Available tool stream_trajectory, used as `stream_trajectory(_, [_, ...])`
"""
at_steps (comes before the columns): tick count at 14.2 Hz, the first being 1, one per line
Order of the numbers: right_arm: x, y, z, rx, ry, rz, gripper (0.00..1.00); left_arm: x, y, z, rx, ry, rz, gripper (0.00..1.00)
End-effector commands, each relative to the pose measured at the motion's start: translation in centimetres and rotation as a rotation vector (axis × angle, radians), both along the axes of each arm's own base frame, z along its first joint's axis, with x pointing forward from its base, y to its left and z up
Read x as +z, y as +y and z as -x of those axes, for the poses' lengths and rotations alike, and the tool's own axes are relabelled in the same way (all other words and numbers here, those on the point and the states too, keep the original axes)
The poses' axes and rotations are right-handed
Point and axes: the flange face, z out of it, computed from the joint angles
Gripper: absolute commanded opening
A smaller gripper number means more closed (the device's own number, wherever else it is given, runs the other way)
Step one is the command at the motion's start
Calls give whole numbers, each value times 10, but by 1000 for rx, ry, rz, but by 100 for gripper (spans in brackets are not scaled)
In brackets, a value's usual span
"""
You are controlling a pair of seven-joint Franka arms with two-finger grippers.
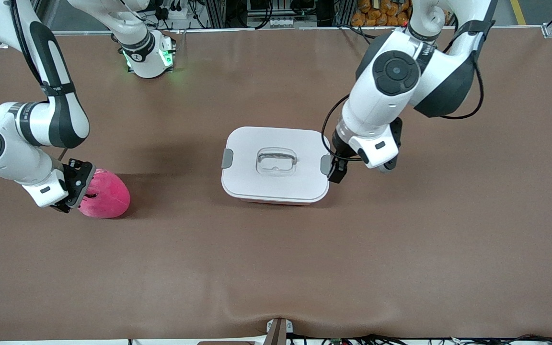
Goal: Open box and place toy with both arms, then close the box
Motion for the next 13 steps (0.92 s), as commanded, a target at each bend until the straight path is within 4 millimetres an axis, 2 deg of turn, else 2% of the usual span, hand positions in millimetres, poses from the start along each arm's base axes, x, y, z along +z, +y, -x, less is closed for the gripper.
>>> stream_trajectory(1, [-1,-1,-1,34,-10,9,64,-14,-26,3,29,-10,3,100])
stream_trajectory(4, [-3,3,-1,42,-5,8,61,-34,-44,4,72,-17,13,100])
stream_trajectory(5, [-2,4,-1,43,-2,8,56,-38,-50,6,74,-17,12,100])
stream_trajectory(7, [-2,7,-1,51,1,6,35,-52,-59,7,110,-11,8,100])
stream_trajectory(9, [-1,13,0,59,7,6,8,-62,-71,9,132,-10,1,100])
stream_trajectory(10, [1,15,0,63,12,6,0,-65,-75,10,154,-12,-5,100])
stream_trajectory(13, [5,16,-1,62,10,4,0,-80,-97,21,183,-23,-34,100])
